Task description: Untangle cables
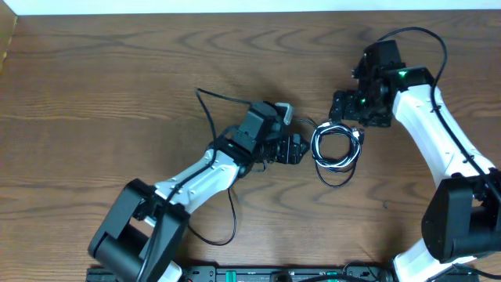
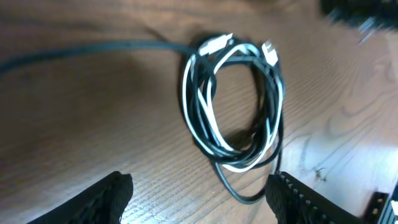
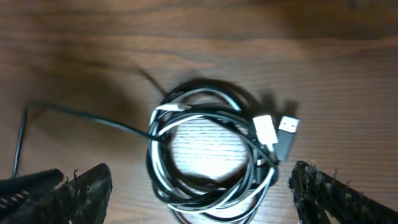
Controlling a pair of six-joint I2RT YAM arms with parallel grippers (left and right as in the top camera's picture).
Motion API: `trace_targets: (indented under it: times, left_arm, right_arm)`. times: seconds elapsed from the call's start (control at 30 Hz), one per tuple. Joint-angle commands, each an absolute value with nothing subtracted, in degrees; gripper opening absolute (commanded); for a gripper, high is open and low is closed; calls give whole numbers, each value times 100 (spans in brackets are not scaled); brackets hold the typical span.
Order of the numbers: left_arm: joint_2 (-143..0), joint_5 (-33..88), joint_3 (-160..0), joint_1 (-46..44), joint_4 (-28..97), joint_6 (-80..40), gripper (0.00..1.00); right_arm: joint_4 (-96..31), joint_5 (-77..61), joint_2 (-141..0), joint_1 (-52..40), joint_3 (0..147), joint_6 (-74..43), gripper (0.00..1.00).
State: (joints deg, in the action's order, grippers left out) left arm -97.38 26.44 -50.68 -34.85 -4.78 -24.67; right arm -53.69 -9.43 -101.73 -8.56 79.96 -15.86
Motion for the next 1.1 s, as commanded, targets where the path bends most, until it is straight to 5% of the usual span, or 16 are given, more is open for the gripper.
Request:
trace_targets:
  times: [0.0,0.6,1.07]
  left_arm:
    - [-9852,2388,-5221,-3566,-508,-2499,74]
    - [-10510,1778,-5221,-4088,-1575,-2582,73]
    - [-11330,1092,-5221,-4160,-2502,-2561,57]
  right_arm:
    - [-5356,-937,-10235,-714,8012,-1511,88]
    - [-5310,-784,-10235,-711,8012,-1450,89]
    - [-5262,-749,-10235,-711,8012,-1452,92]
